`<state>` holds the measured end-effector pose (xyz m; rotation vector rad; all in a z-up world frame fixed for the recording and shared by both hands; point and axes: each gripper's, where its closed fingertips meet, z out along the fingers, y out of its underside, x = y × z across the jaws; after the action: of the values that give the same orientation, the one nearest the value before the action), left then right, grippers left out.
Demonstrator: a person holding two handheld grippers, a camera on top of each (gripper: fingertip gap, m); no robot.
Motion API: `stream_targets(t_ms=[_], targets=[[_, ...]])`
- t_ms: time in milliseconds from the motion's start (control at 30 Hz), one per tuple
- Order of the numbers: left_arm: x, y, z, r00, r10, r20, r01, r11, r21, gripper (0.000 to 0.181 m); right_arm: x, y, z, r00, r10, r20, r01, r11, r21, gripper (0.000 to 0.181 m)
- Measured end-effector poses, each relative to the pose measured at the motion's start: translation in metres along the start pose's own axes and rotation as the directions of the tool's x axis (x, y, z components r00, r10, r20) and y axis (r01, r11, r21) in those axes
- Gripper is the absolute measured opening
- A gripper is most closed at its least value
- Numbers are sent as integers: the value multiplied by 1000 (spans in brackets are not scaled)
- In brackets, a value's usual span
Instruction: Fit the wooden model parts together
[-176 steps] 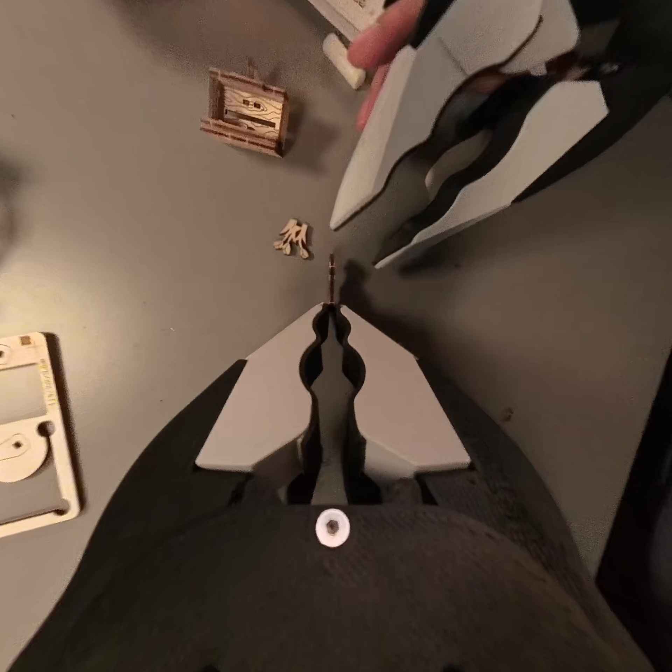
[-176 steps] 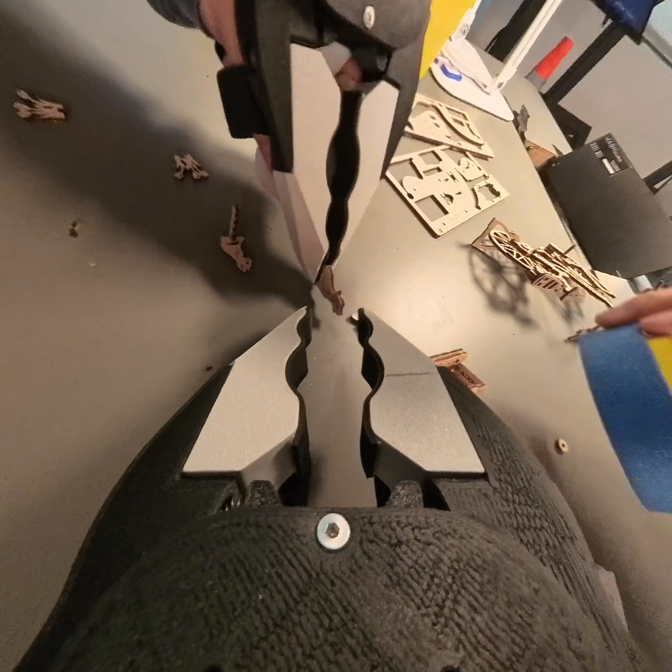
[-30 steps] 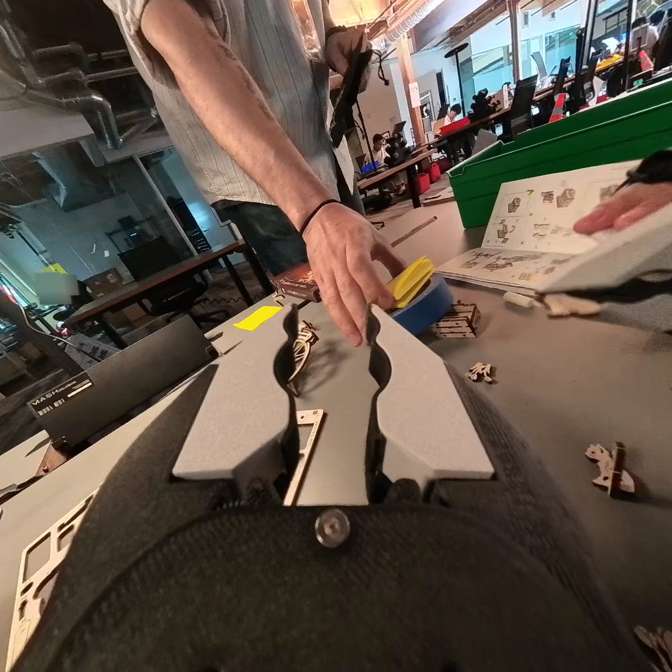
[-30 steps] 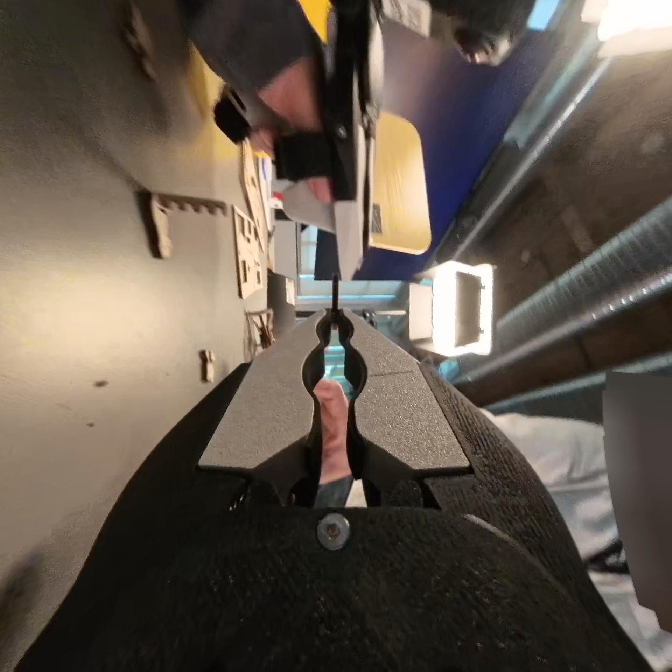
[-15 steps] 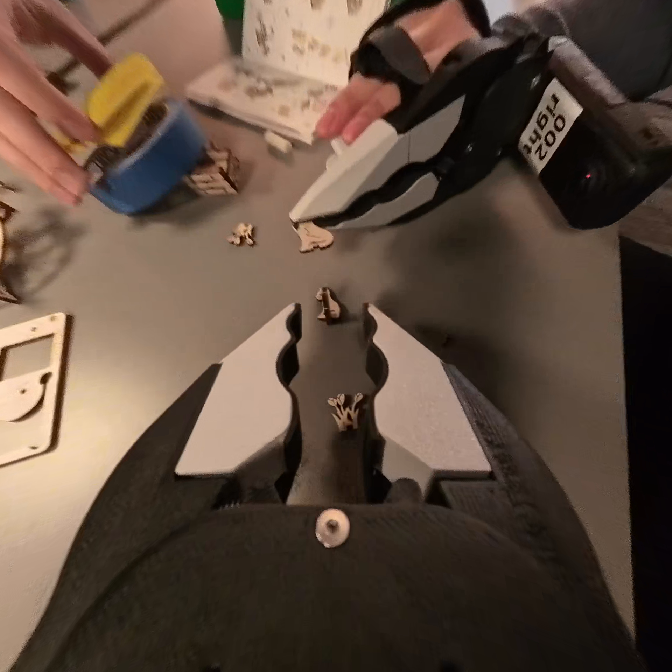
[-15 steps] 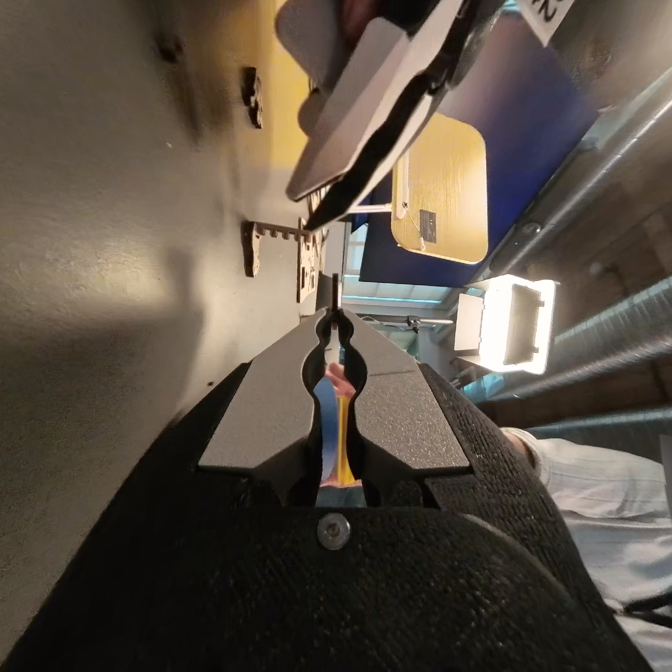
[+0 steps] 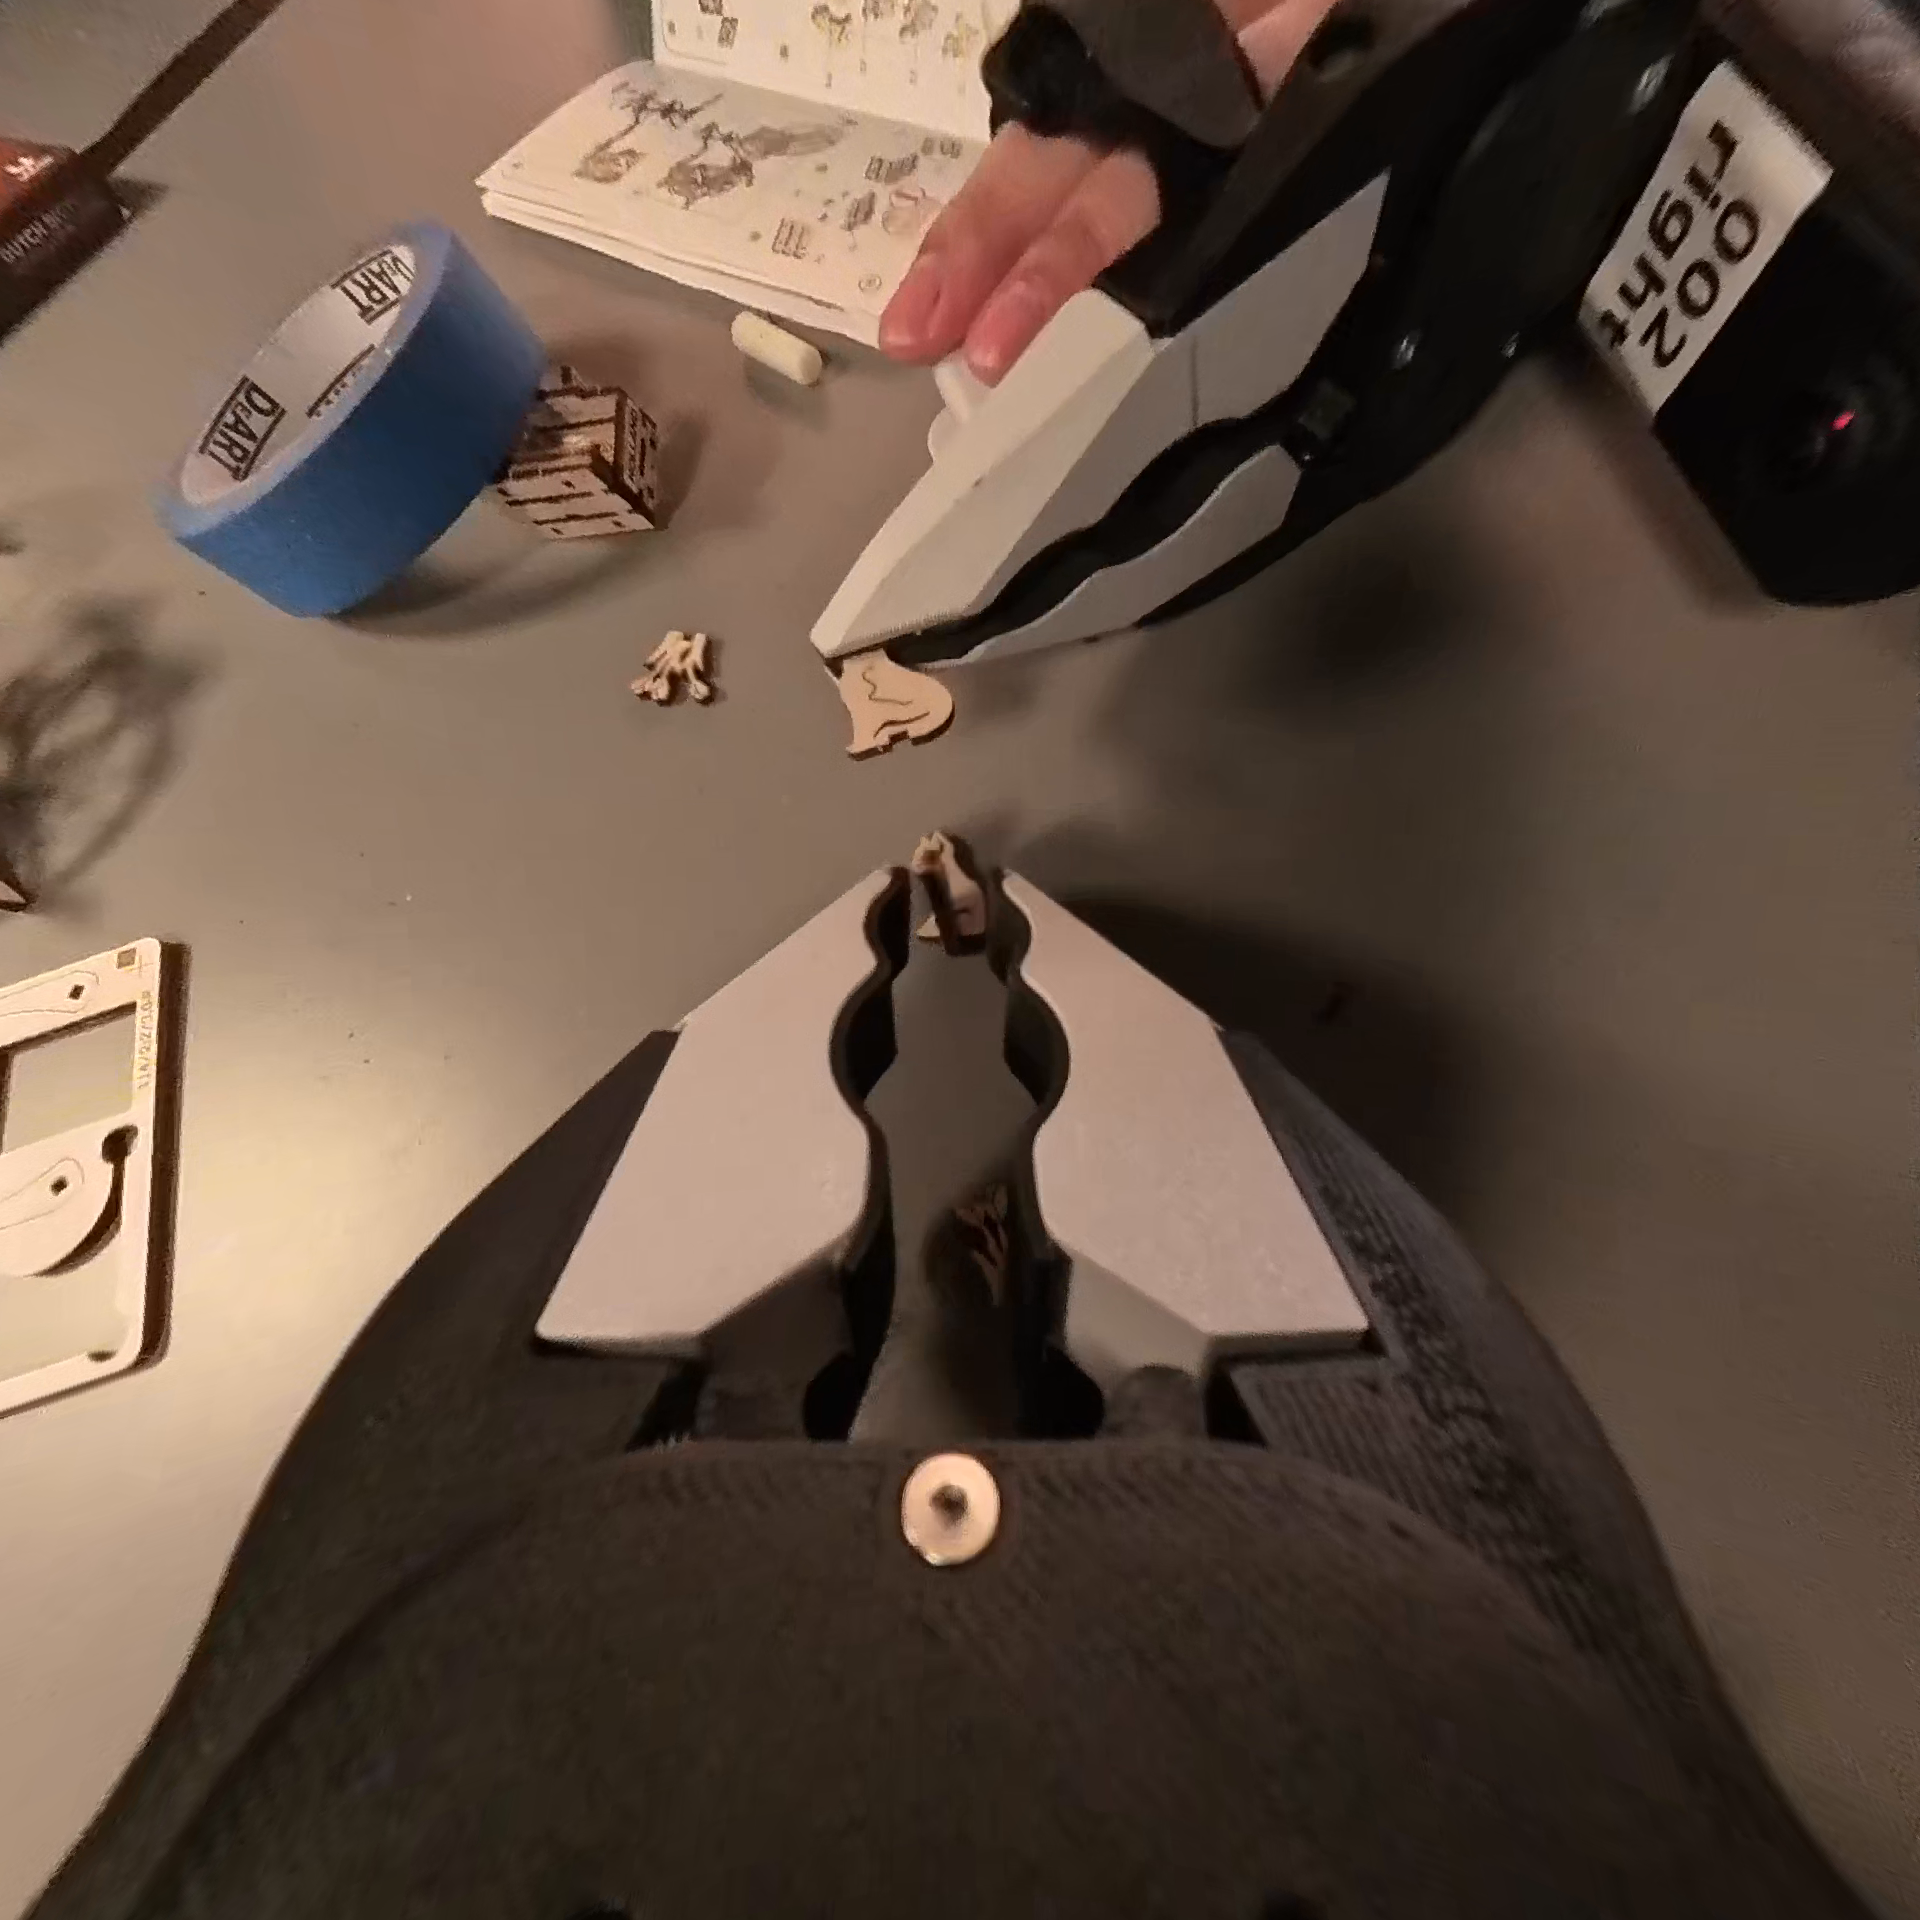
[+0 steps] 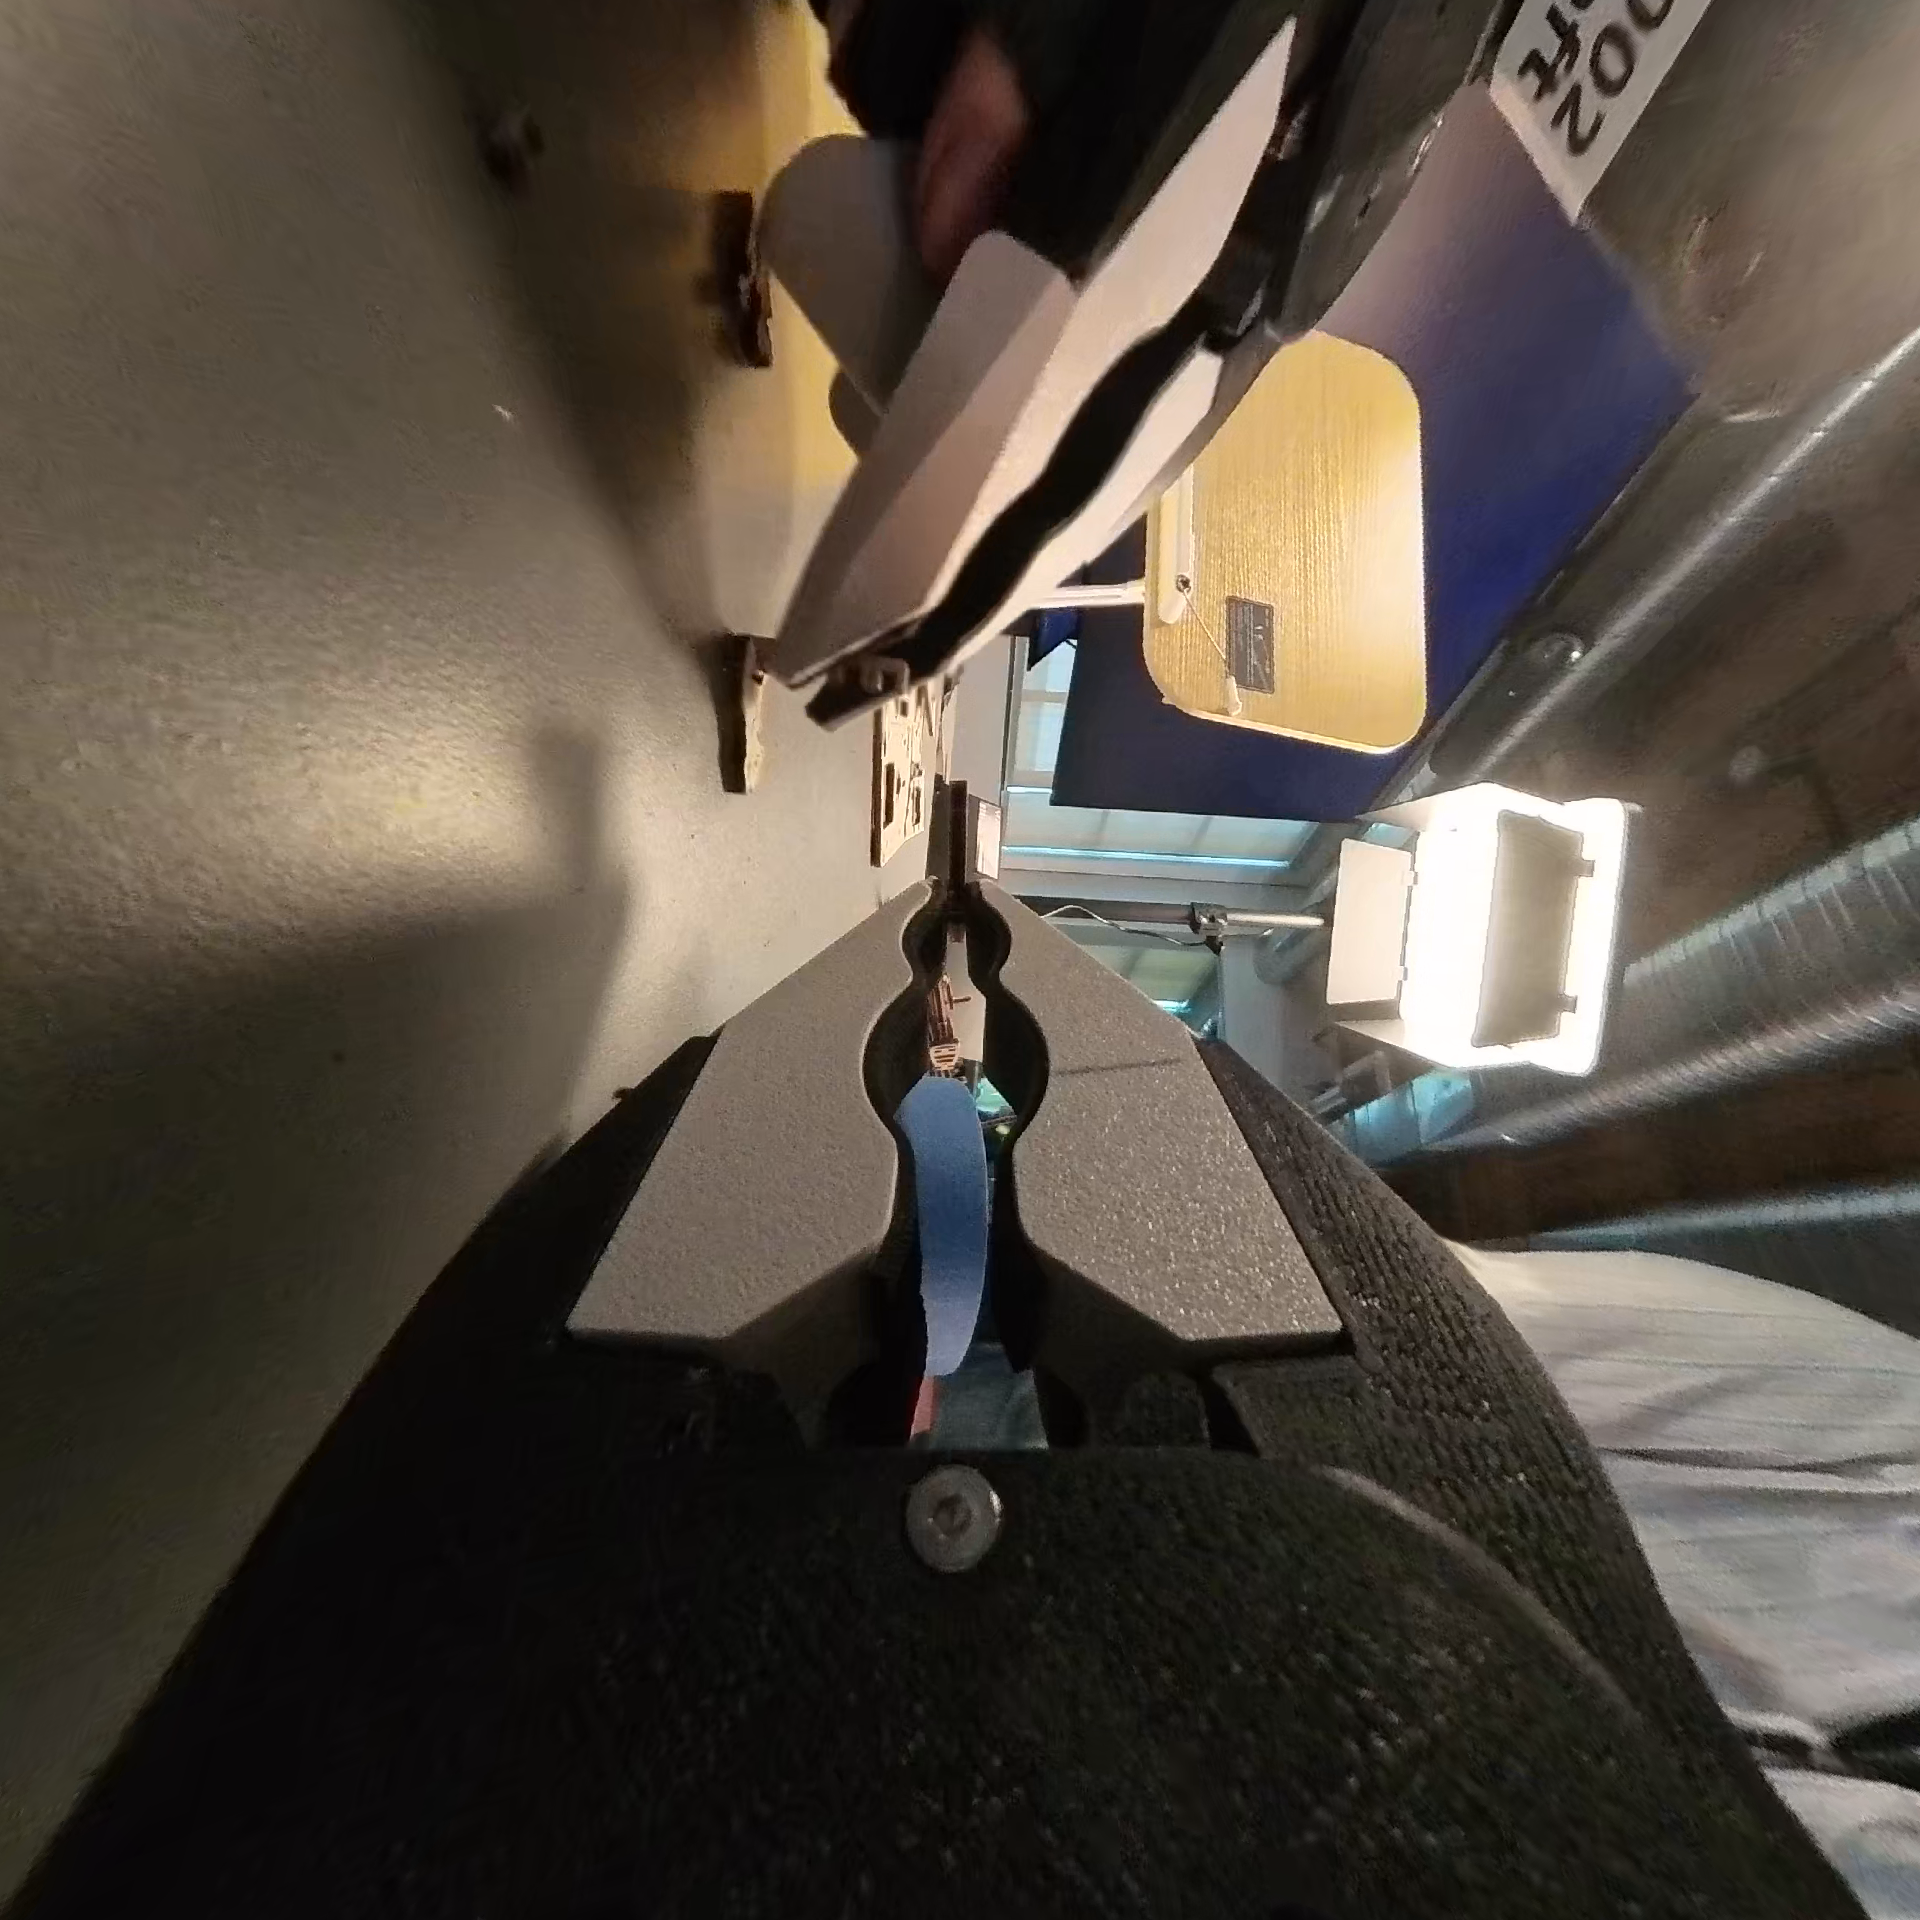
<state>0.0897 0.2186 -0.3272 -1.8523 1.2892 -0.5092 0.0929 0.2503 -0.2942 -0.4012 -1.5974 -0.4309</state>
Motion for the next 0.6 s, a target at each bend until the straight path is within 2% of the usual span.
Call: stream_targets(t_ms=[67,200,300,533,600], targets=[[0,7,4,999,37,18,-37,998,-49,15,0,1,0,1000,7,2,-7,1000,1,1],[-1,6,5,999,38,21,-37,998,-50,14,-1,6,2,999,32,8,-32,999,-12,0],[-3,4,5,1000,3,12,-3,999,-35,1,0,7,2,999,40,8,-40,999,-13,1],[-5,4,6,1000,-28,-6,27,999,-37,1,0,9,4,999,47,10,-47,999,-22,0],[-6,4,7,1000,-25,2,25,999,-39,7,-1,9,4,999,51,12,-51,998,-23,0]])
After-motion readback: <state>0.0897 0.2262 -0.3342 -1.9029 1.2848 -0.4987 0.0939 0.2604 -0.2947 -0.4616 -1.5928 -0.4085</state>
